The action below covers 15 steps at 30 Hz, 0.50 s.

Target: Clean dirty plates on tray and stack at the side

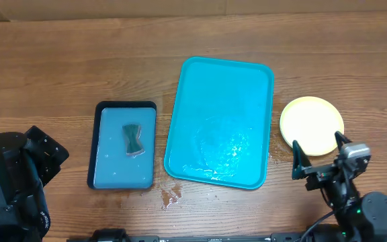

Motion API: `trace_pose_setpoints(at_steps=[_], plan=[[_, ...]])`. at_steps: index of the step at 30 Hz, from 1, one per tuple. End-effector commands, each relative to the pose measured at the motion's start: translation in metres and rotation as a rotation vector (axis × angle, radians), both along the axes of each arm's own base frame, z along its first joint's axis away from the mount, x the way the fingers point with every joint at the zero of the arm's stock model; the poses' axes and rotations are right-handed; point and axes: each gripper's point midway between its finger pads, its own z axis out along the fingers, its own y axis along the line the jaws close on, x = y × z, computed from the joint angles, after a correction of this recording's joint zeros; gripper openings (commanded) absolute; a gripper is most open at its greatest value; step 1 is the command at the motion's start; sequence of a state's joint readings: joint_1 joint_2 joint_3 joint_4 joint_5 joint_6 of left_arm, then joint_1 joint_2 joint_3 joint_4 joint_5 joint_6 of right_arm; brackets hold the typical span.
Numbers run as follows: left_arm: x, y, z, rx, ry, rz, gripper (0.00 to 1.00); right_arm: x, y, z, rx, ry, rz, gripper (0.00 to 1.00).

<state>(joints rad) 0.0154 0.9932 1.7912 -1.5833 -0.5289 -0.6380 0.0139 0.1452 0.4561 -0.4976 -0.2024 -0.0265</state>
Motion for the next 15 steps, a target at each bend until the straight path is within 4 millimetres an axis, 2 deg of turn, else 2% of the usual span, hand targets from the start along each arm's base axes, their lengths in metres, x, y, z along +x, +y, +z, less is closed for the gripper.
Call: trace_pose_setpoints(at_steps=[1, 7, 15], plan=[[-0.002, 0.004, 0.003, 0.003, -0.018, 0.031, 1.0, 0.003, 0.004, -0.02, 0.001, -0.06, 0.018, 1.0], [-0.002, 0.004, 0.003, 0.003, -0.018, 0.031, 1.0, 0.015, 0.008, -0.037, 0.004, -0.145, 0.037, 1.0], [-0.002, 0.004, 0.003, 0.003, -0.018, 0.031, 1.0, 0.024, 0.01, -0.038, 0.006, -0.293, 0.047, 0.99]])
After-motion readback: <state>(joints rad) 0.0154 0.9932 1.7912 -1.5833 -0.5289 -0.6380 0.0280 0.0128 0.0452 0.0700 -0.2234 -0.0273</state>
